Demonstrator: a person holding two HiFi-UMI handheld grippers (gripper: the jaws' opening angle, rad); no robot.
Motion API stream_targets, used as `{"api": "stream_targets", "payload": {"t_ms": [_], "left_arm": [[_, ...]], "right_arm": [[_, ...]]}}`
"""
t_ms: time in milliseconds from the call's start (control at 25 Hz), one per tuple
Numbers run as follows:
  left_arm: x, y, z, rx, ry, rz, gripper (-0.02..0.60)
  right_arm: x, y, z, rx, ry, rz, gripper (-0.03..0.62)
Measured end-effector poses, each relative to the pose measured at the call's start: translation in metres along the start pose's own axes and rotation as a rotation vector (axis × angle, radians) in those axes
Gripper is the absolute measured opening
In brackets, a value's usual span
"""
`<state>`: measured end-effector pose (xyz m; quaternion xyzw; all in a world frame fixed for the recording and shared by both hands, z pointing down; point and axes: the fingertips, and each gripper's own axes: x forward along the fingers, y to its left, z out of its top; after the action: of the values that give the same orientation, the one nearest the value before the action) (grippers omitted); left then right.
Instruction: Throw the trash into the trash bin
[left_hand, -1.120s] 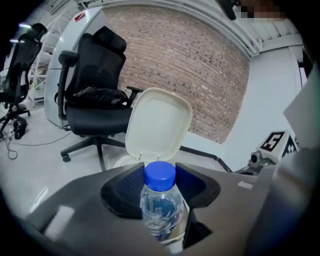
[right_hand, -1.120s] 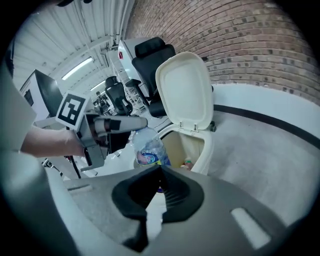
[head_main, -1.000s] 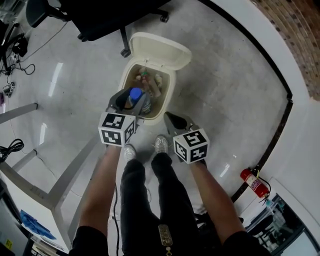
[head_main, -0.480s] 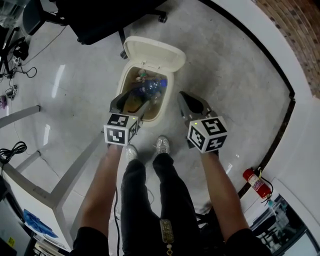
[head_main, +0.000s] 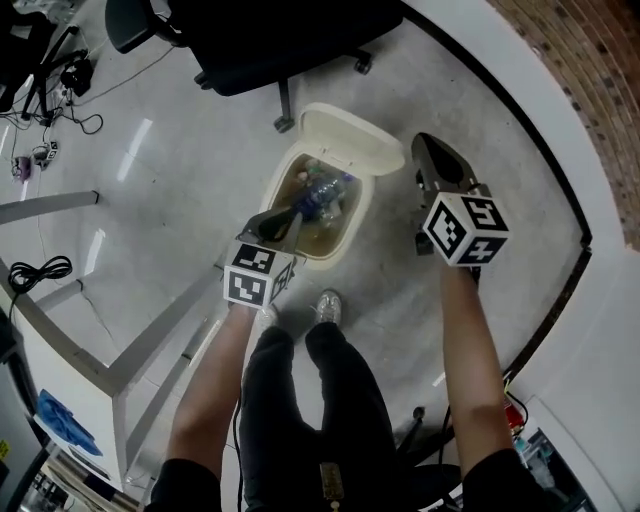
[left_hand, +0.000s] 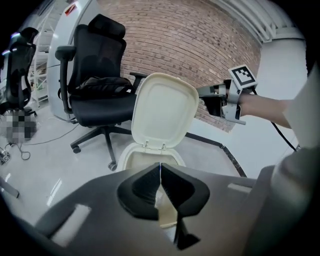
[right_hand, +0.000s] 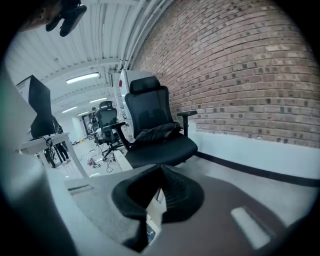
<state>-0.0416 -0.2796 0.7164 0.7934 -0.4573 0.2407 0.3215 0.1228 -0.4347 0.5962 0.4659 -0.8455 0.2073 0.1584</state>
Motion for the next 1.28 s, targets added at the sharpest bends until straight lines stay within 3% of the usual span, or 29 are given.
{"api": "stream_targets", "payload": {"t_ms": [360,560,680,840,960,1160,1280], "left_arm": [[-0.02,0.014,0.017,-0.024,-0.021,0.035,0.006],[-0.039,0.028,0.023,-0.021,-0.038,0.086,0.006],[-0.056,0.036,0.042,-0.01,-0.077,0.112,0.006],[-0.072,0.044,0.064,0.01,-0.135,0.115,0.006],[-0.068,0.041,0.063,0.041,-0.129,0.082,0.006],[-0.045,0.032,0.024,0.082,-0.012,0.004,0.005],[-0.033,0.034,-0.014,0.103,0.078,0.015,0.005]], "right_arm": [[0.015,0.028,-0.002,0.036,0.118,0.169,0.003],[0.006,0.062,-0.035,-0.005,0.295,0.326,0.003],[-0.003,0.084,-0.062,0.002,0.355,0.377,0.003],[-0.009,0.106,-0.104,0.035,0.409,0.39,0.003],[-0.009,0.118,-0.133,0.041,0.444,0.383,0.003],[-0.011,0.133,-0.175,0.06,0.457,0.327,0.003],[-0.014,0.141,-0.195,0.083,0.45,0.299,0.003]]}}
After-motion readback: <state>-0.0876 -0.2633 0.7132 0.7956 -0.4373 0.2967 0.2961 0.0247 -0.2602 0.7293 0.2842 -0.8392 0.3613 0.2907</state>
